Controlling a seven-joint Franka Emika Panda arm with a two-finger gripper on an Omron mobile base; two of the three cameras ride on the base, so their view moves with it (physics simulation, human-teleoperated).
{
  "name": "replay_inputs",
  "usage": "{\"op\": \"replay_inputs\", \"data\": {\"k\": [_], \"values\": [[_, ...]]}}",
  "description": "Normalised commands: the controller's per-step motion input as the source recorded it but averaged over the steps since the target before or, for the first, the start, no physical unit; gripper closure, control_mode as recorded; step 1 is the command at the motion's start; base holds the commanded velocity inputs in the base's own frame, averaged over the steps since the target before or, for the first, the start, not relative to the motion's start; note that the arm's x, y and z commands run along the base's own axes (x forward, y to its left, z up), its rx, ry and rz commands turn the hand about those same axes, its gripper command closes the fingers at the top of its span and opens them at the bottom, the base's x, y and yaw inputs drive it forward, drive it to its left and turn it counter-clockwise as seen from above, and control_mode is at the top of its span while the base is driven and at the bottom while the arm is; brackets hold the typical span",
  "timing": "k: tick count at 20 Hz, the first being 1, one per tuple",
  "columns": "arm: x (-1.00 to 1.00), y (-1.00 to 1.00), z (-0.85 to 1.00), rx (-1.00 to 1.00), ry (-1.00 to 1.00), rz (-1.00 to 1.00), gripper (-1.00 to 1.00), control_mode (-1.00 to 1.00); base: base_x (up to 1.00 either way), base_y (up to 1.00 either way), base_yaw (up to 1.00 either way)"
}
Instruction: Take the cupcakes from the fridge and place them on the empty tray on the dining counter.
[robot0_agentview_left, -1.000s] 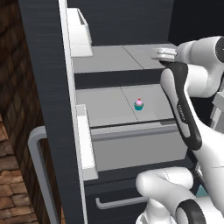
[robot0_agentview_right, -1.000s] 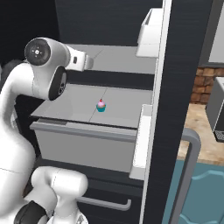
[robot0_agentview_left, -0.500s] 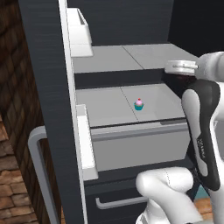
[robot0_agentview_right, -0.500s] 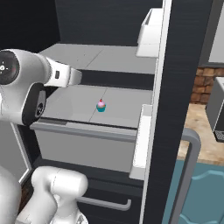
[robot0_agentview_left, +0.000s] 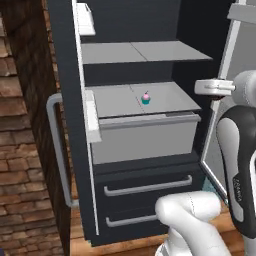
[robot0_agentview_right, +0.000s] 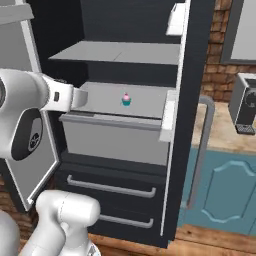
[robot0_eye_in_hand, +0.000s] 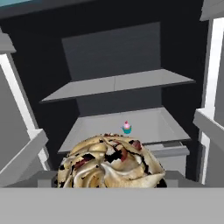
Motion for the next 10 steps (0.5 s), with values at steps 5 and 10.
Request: {"op": "replay_inputs", "data": {"k": [5, 10], "values": [[0.00, 0.00, 0.00, 0.00, 0.00, 0.00, 1.00, 1.00, -1.00, -0.04, 0.00], [0.00, 0.00, 0.00, 0.00, 0.00, 0.00, 1.00, 1.00, -0.52, -0.02, -0.76]]}}
